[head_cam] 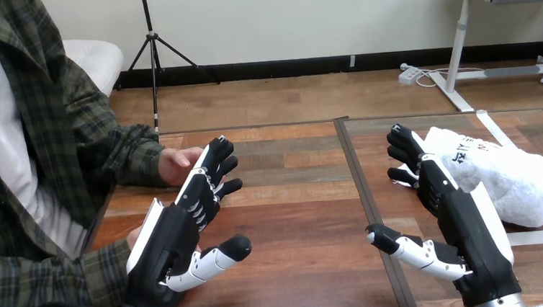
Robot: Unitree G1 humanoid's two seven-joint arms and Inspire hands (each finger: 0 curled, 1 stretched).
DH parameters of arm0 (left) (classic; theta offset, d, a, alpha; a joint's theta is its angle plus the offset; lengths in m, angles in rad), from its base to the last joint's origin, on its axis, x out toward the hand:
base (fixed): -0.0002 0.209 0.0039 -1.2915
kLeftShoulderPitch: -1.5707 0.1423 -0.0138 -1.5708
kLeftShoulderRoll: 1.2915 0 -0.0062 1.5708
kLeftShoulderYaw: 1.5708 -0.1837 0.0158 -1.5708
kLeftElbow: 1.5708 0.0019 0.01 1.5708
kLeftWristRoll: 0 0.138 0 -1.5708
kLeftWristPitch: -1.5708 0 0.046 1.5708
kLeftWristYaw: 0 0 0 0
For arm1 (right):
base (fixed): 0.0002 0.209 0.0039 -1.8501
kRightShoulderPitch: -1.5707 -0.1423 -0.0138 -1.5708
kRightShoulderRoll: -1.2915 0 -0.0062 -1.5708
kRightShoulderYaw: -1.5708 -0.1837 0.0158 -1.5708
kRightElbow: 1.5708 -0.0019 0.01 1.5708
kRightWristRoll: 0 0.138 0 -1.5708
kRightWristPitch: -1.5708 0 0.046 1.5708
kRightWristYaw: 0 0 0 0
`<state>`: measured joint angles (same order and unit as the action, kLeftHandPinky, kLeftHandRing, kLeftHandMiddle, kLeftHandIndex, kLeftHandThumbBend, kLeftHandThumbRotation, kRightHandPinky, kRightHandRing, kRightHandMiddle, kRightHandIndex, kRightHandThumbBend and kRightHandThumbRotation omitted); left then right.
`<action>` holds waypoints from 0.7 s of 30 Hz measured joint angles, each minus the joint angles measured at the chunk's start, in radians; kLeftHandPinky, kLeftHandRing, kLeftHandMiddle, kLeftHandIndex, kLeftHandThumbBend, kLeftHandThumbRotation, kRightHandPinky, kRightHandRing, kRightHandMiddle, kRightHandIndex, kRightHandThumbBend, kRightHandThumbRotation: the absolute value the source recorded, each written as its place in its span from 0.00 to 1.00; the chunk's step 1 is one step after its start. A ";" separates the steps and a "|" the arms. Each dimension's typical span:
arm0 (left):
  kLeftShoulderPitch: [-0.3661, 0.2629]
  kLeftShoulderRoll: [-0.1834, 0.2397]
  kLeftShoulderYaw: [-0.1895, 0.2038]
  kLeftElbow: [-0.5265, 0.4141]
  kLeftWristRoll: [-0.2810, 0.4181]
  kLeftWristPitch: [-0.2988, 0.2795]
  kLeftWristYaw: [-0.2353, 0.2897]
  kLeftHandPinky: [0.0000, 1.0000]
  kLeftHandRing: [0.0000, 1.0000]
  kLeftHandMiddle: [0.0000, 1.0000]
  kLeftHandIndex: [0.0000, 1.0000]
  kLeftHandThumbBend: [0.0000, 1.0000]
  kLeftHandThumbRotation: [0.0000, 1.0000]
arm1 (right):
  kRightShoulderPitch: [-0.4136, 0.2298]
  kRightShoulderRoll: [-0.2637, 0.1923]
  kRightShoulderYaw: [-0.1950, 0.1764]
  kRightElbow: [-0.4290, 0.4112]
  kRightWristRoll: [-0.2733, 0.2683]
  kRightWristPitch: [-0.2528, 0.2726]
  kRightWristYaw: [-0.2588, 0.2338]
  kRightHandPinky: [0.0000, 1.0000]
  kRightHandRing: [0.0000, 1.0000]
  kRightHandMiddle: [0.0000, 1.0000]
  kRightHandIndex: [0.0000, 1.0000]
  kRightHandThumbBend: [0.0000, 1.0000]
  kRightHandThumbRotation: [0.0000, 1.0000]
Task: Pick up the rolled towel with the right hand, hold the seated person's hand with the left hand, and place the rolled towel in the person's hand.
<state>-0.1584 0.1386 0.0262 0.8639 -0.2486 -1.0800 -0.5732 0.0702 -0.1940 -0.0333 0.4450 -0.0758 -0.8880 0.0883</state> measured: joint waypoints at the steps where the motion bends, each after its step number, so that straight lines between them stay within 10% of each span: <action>1: 0.000 0.000 0.000 0.000 0.000 0.000 0.000 0.87 0.95 0.97 0.97 1.00 0.62 | 0.000 0.000 0.000 0.000 0.001 0.002 0.001 0.86 0.93 0.94 0.95 1.00 0.57; 21: 0.000 0.000 0.000 0.000 0.002 0.007 0.000 0.87 0.95 0.97 0.96 1.00 0.61 | 0.000 -0.002 -0.005 -0.006 -0.024 0.016 -0.004 0.83 0.92 0.94 0.94 1.00 0.57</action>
<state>-0.1585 0.1386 0.0262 0.8639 -0.2471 -1.0733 -0.5728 0.0701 -0.1961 -0.0385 0.4389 -0.0993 -0.8722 0.0847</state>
